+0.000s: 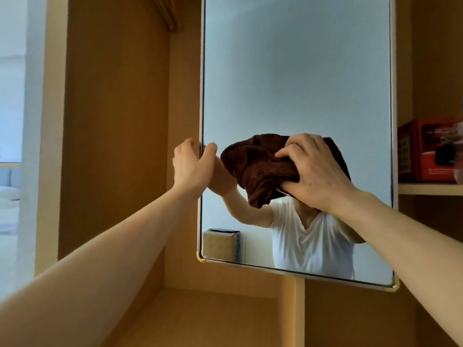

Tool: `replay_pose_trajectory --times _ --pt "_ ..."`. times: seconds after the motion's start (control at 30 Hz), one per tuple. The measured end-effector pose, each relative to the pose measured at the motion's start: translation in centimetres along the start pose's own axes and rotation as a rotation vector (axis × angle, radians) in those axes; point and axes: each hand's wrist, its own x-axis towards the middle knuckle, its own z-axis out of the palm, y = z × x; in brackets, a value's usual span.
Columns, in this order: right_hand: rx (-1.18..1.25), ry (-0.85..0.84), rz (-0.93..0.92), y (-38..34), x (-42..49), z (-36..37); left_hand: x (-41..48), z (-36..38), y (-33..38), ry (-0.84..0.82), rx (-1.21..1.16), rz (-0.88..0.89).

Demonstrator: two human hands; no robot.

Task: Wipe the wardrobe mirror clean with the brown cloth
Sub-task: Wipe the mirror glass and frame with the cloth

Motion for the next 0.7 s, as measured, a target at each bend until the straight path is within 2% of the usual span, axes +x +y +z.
replay_pose_trajectory --times 0.1,0.17,0.3,0.37,0.47,0.53,0.7 --pt "-0.029 -0.029 0.012 -0.2 -0.1 -0.4 0.6 0.3 0.6 -0.160 -0.180 -0.333" --pt "-0.110 -0.034 0.013 -0.8 0.0 -0.6 0.8 0.1 0.9 -0.234 -0.240 -0.432" --pt "-0.370 0.041 0.073 -2.2 4.9 -2.1 0.9 -0.9 0.5 -0.236 -0.361 -0.508" --pt "-0.367 0.052 0.150 -2.4 9.2 -3.5 0.9 -1.3 0.2 -0.248 -0.372 -0.514" --pt "-0.347 -0.040 0.199 -2.8 12.2 -3.4 1.3 -2.3 -0.1 -0.308 -0.405 -0.520" --pt "-0.296 -0.105 0.160 -4.1 10.1 -1.6 1.5 -2.8 -0.5 -0.332 -0.450 -0.541" --pt "-0.226 -0.234 -0.192 -9.1 -3.0 4.3 1.0 -3.1 -0.4 -0.329 -0.627 -0.613"
